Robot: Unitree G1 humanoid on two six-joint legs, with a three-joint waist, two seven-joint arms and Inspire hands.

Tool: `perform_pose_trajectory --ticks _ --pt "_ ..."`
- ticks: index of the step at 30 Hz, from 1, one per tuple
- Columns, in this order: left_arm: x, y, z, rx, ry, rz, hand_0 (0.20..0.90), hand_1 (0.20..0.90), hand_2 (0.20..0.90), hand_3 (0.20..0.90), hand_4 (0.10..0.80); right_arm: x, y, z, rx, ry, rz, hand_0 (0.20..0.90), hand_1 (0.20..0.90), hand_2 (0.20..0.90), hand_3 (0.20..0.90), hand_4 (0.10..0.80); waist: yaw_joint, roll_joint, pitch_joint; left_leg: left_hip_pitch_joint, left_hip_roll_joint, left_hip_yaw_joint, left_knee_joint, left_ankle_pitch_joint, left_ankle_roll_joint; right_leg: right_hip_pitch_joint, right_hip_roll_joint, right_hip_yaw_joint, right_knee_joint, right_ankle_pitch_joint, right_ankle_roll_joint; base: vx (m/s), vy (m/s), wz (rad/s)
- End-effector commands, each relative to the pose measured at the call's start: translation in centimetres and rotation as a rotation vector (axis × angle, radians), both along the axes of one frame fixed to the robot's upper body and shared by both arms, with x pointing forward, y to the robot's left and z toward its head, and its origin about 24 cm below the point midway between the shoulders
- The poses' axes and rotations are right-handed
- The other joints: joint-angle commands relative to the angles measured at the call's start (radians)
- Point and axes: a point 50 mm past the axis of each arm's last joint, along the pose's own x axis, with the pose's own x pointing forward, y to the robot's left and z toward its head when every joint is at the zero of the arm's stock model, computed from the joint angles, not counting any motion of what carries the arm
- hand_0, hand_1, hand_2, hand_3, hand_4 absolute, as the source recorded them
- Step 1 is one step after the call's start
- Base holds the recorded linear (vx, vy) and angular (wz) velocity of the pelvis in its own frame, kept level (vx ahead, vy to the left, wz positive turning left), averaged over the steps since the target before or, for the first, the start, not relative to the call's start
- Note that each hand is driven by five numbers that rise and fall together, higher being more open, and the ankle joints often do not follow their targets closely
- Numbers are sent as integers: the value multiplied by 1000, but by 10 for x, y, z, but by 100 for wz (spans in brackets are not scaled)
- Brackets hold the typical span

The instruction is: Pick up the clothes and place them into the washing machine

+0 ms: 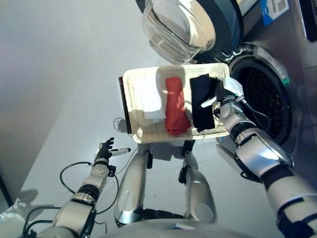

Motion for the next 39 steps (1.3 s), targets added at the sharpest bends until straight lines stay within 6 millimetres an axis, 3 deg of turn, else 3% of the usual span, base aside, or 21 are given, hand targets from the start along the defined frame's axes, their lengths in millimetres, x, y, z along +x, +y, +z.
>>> perform_pose_trajectory --ticks 1,7,24,33,35,39 --pt "-13 4 -8 25 20 19 900 900 900 900 800 12 -21 65 -100 -189 -63 900 900 900 900 800 0 50 -13 2 87 -14 71 35 -164 91 -68 31 13 23 -32 12 34 1" --pt "-11 5 -5 24 -4 34 900 900 900 900 800 13 -21 71 -116 -203 -59 900 900 900 900 800 6 51 -13 -36 86 -14 101 32 -168 72 -73 35 26 27 -34 9 47 -1" --pt "-13 6 -3 7 -35 66 900 900 900 900 800 12 -19 63 -136 -164 -68 900 900 900 900 800 25 64 -13 -111 82 -14 131 33 -177 29 -86 45 49 33 -37 2 33 3" --pt "-13 3 -1 -2 -57 63 900 900 900 900 800 12 -28 82 -203 -180 -102 900 900 900 900 800 44 87 -13 -178 82 -19 171 41 -174 -26 -81 49 106 34 -26 -6 31 -1" --pt "-14 -3 -3 0 -43 40 900 900 900 900 800 10 -38 91 -247 -184 -144 900 900 900 900 800 48 101 -13 -220 80 -22 205 39 -170 -68 -77 62 142 36 -27 -6 12 -2" --pt "-12 -6 -3 -6 -50 36 900 900 900 900 800 7 -45 92 -277 -170 -162 900 900 900 900 800 50 123 -13 -257 83 -24 244 26 -166 -108 -75 71 188 32 -23 3 32 3"
